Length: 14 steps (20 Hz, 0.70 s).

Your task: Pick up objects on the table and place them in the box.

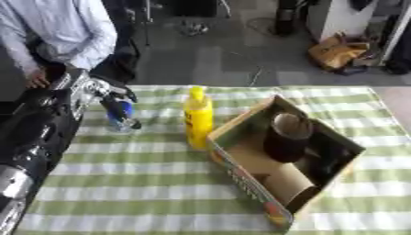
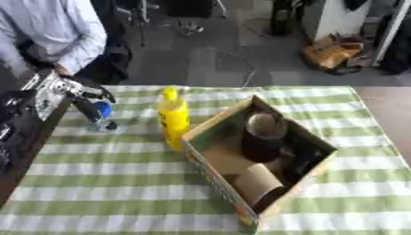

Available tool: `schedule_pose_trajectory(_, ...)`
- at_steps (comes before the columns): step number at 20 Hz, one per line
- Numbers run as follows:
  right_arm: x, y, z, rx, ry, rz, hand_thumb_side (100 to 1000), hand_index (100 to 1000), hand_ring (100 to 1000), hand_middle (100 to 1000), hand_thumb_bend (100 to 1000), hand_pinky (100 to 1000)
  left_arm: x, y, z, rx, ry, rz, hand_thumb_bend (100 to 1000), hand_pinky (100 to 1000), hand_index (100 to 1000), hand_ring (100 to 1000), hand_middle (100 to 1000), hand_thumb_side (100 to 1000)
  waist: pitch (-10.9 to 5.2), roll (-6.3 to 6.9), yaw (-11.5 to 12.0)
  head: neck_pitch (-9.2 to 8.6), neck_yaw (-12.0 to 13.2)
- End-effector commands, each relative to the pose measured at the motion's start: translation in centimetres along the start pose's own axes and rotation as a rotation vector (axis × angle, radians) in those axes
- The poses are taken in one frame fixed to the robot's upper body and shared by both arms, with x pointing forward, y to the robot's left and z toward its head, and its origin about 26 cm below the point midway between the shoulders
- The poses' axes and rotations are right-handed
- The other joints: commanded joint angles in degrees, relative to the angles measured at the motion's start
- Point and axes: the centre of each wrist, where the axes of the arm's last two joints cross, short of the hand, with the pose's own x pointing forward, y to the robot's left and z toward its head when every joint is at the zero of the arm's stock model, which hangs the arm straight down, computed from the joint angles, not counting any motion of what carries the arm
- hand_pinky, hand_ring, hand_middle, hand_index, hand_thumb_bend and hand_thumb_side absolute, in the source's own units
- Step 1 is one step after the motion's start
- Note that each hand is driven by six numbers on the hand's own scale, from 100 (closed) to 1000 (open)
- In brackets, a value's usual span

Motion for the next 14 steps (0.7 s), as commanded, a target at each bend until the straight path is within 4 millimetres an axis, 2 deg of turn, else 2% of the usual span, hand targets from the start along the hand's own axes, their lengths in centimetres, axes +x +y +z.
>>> schedule_pose_trajectory(1,0.48,0.21,-0.83,-0.028,-0.027,-0.028,1000,572,821,660,100,824,-1.38,1.09,1.26,0.041,0.035,-0.004,562,1000,1000,1000,1000,585,-0.70,-0.15,-0.20,-0.77,0.27)
schedule_pose_trajectory(14,0.51,0.27,-0.89,-0.032,-0.021,-0.031,1000,572,821,660,100,824,-2.33,0.77,1.44,0.091,0.109,-0.008,515,1000,1000,1000,1000,602,0.15,-0.71,-0.60,-1.99,0.50)
